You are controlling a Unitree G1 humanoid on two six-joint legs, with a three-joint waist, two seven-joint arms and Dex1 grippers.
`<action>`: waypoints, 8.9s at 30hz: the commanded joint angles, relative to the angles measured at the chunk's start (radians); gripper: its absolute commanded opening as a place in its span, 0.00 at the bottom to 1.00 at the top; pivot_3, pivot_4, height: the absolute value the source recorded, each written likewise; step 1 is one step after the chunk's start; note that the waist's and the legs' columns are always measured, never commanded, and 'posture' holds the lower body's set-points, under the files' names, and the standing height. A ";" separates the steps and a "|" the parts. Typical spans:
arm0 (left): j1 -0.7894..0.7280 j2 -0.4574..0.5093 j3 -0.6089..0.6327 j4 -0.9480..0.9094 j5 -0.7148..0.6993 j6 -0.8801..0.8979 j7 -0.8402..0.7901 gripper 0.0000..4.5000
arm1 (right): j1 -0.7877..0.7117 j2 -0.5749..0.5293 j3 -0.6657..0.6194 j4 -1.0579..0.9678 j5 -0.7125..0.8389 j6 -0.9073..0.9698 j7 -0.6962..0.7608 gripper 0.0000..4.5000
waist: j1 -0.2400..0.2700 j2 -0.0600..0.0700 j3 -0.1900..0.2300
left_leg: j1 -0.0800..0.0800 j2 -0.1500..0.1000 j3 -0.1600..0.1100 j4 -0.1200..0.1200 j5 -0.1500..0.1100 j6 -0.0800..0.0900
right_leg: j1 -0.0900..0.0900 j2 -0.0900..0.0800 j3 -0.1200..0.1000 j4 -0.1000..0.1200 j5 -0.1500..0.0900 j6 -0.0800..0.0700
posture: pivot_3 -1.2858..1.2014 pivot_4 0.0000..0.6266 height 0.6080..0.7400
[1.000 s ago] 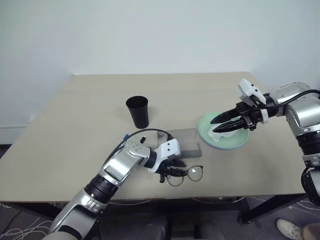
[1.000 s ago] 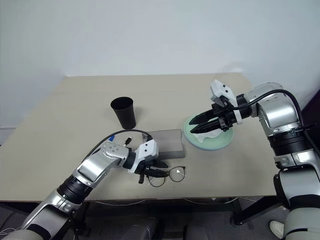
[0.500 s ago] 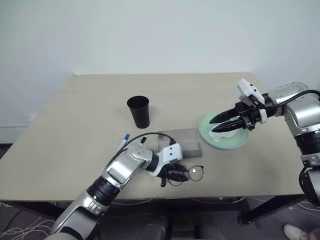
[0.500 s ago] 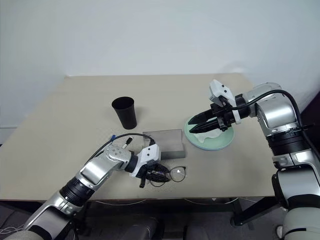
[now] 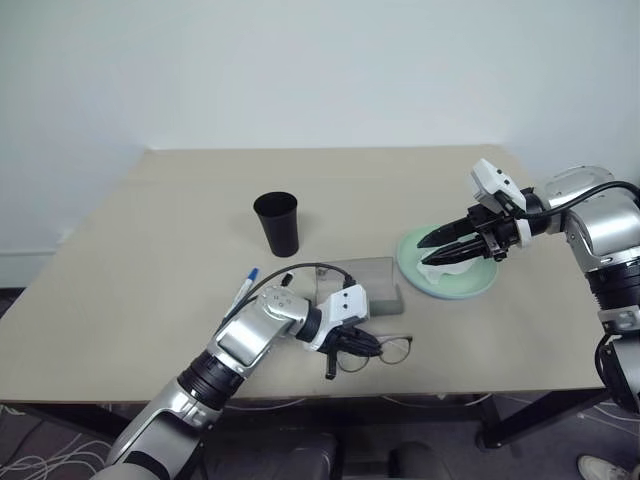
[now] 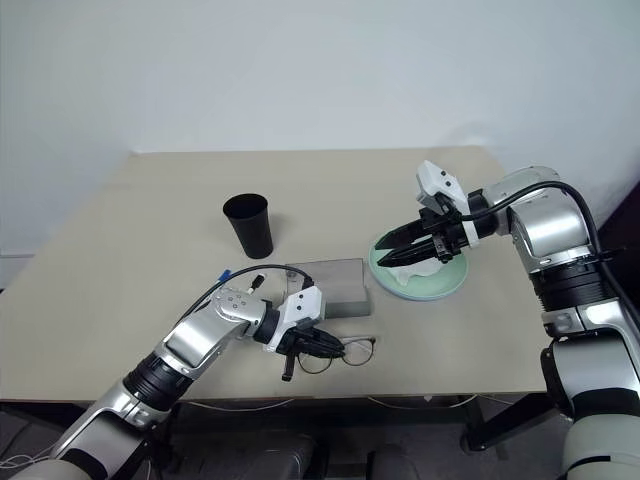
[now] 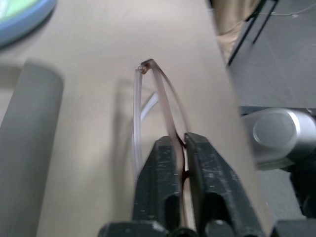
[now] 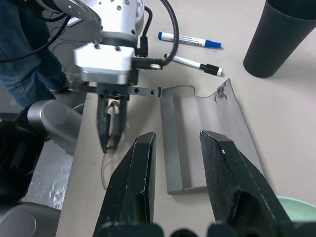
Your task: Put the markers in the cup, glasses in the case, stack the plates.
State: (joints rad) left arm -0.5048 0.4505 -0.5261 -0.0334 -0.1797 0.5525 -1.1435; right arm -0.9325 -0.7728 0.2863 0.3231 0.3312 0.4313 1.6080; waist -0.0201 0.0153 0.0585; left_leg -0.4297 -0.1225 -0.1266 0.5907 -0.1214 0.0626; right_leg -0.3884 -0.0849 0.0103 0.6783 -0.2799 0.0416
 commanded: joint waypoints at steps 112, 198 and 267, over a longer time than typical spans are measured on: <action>-0.143 0.017 0.208 0.283 0.176 -0.336 -0.066 0.03 | 0.009 -0.025 -0.140 0.031 -0.035 -0.047 -0.063 0.34 | -0.002 -0.002 0.000 | -0.001 -0.006 -0.002 0.002 -0.001 0.001 | -0.003 0.000 0.000 -0.001 0.004 0.005 | 0.52 0.00 0.98; -0.137 -0.037 0.492 0.072 -0.042 -0.025 0.346 0.03 | -0.030 0.065 -0.122 0.024 -0.034 -0.023 -0.055 0.34 | 0.000 -0.002 0.000 | -0.001 -0.008 -0.006 0.002 -0.001 0.001 | -0.003 0.000 0.000 -0.002 0.006 0.006 | 0.52 0.00 0.98; 0.068 0.320 0.645 -0.115 -0.103 0.435 0.603 0.63 | -0.028 0.087 -0.132 0.004 -0.013 0.031 -0.068 0.34 | -0.003 -0.003 0.000 | 0.001 -0.009 -0.012 0.001 -0.001 0.001 | -0.003 0.005 0.001 0.001 0.006 0.006 | 0.52 0.00 0.98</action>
State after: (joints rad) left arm -0.4376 0.7698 0.1235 -0.1098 -0.2942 0.9472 -0.5719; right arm -0.9349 -0.6810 0.1767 0.3468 0.3064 0.4633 1.5410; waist -0.0230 0.0120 0.0582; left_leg -0.4286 -0.1312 -0.1390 0.5918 -0.1220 0.0635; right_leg -0.3917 -0.0803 0.0118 0.6795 -0.2738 0.0475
